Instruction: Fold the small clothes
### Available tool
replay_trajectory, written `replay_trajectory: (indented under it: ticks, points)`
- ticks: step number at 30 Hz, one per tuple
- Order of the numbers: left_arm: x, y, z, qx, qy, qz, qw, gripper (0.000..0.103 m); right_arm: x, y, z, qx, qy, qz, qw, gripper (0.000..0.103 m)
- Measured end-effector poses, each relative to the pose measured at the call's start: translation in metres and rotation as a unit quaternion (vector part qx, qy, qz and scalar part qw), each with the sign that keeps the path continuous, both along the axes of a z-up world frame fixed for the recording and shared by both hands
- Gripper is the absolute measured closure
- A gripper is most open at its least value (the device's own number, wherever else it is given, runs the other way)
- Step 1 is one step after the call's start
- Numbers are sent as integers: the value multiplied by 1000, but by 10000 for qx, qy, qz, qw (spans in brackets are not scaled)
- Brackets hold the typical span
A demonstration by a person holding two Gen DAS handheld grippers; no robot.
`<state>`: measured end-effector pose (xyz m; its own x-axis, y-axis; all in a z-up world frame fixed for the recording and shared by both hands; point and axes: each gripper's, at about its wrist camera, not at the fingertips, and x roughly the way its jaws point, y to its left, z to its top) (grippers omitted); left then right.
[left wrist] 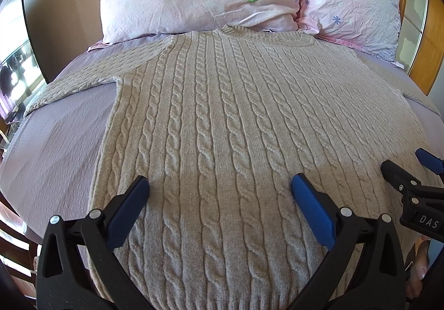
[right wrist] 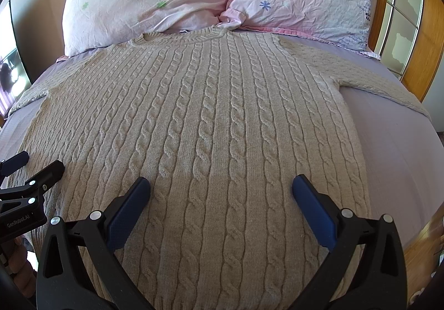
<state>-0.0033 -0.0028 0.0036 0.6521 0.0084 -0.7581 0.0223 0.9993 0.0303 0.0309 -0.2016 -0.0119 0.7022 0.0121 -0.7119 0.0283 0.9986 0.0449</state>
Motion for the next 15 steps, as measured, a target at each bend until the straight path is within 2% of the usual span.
replay_trajectory:
  ticks: [15]
  points:
    - [-1, 0, -1, -5, -11, 2, 10000, 2, 0, -1, 0, -11, 59, 50, 10000, 1]
